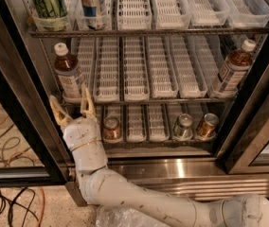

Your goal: Pick blue plastic bottle from middle shelf of fridge

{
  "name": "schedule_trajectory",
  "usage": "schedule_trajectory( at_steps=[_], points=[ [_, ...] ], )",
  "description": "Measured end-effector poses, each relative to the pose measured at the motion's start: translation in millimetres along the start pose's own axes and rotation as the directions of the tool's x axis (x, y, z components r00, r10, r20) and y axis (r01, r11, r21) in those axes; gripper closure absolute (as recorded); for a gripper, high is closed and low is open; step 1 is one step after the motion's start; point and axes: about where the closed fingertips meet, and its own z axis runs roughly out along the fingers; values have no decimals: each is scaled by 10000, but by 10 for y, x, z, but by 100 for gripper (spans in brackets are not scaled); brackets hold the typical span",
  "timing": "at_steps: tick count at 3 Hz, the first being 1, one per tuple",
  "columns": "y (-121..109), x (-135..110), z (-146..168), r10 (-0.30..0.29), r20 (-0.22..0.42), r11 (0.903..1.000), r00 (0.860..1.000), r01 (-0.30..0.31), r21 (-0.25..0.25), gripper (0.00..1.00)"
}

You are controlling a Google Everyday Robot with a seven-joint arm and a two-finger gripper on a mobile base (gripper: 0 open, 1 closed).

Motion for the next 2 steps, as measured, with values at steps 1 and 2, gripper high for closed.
schedule_trajectory(
  at_steps=[1, 2],
  points=[
    [-6, 61, 80, 100, -4, 9999, 9999, -100, 105, 35],
    [-30, 75, 192, 148, 123, 9997, 9998, -151, 208, 36]
  ],
)
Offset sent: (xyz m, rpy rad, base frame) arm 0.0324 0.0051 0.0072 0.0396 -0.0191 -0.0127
